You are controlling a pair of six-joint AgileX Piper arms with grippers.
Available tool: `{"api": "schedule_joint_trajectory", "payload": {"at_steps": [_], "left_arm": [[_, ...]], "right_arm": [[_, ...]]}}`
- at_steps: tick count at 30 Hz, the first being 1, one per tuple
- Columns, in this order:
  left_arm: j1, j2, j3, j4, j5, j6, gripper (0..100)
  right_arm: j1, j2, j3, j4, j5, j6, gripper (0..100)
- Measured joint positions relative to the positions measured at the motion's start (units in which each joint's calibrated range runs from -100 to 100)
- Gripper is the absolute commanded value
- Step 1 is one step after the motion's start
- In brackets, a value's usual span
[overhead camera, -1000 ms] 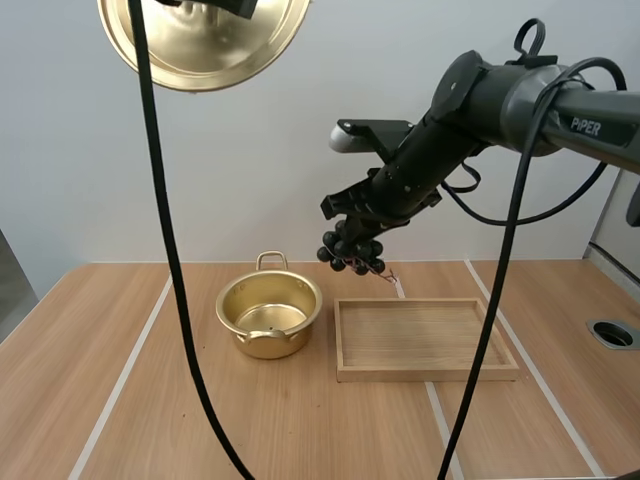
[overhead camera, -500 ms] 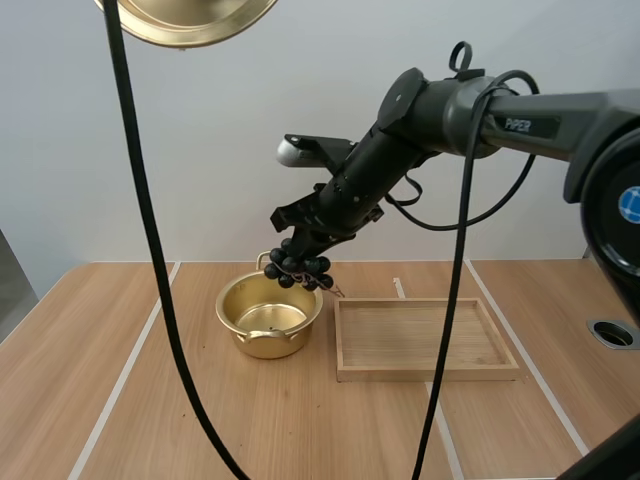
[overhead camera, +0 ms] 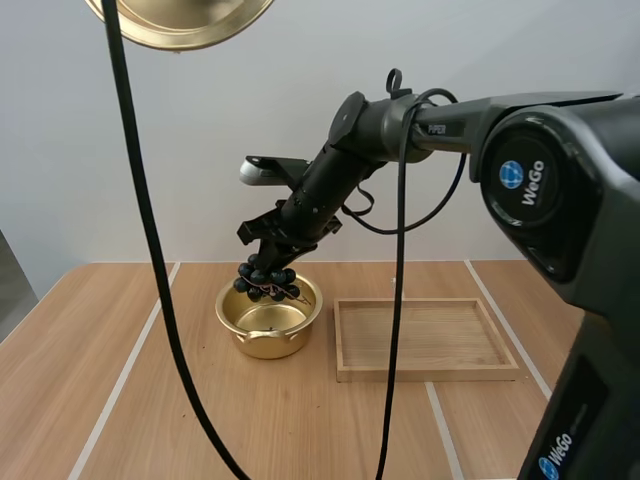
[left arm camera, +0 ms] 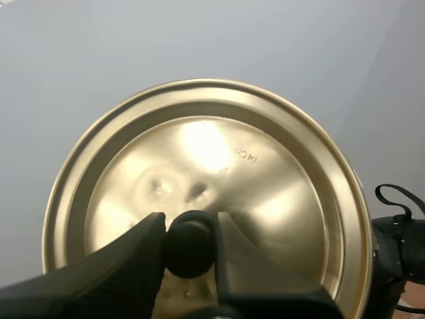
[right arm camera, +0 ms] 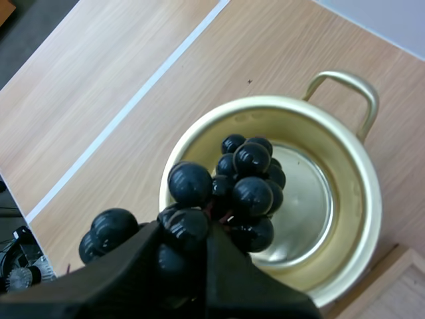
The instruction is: Open the pot, put the grape inside, and close it
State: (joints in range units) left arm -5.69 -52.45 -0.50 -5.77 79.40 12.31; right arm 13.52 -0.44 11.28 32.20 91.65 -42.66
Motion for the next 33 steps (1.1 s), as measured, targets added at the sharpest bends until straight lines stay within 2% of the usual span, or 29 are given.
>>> {"api": "schedule_joint_trajectory", "payload": {"at_steps": [9,21,33], "left_arm": [[0.0,0.0,0.0,0.0,0.0,0.0,0],[0.0,0.0,0.0,0.0,2.65,0.0,0],[0.0,0.0,0.0,0.0,3.57,0.0,0]], "right_arm": [[0.0,7.1,-2.98,0.11,-1.23,-0.02,0],[0.0,13.88,-2.98,0.34,-9.51,-2.2,0],[0.0,18.41,-3.14,0.72,-9.11,-2.63,0]]}}
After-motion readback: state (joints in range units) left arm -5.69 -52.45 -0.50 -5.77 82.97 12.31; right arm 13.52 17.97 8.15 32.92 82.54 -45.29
